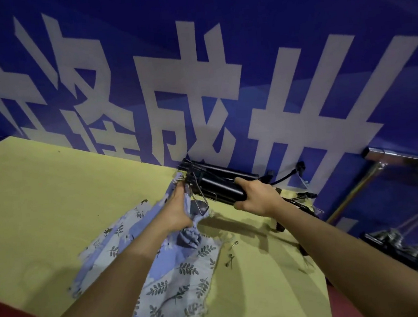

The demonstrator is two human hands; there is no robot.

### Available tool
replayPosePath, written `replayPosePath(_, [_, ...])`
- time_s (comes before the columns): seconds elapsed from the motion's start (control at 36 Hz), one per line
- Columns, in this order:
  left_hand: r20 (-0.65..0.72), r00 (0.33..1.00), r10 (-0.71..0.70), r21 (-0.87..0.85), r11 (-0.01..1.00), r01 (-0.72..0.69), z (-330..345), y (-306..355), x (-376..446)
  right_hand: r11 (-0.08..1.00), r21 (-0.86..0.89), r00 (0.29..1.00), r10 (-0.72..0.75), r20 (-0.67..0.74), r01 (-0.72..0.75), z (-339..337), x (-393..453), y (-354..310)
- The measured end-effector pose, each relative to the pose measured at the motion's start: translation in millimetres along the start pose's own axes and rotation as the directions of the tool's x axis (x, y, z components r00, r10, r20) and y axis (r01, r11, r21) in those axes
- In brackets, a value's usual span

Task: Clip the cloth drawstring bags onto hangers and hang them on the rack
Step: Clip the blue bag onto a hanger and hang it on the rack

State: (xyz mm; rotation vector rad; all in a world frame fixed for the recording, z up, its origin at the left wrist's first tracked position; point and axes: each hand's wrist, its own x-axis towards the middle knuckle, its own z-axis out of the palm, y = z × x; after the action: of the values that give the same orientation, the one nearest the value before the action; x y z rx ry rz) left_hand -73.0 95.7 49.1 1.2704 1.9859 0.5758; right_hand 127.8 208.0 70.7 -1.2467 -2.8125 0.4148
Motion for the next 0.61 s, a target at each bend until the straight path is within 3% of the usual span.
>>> replayPosePath(0.14, [-0.001,1.0,-0.009,-0.062,0.998,0.009,0,-7,-7,0.999,0.027,0.99,-0.039,0.135,0.035,15,-8,-6])
replayPosePath(0.31, [0.043,0.999,-0.014,0.036,0.999,0.013,-10,-12,-17,0.993,-0.038,0.968,-0.104,0.23,0.115,32,-11,-5])
replayPosePath(0.5, [0.087,0.995,0.051,0.221,0.973,-0.069,-12,-4,-30,0.943,-0.236,0.957,-0.184,0.225,0.236,38,-2,-15])
replayPosePath(0.61, [0.102,0.993,0.056,0.231,0.97,-0.078,-14,0,-27,0.866,-0.368,0.939,-0.285,0.19,0.337,36,5,-29])
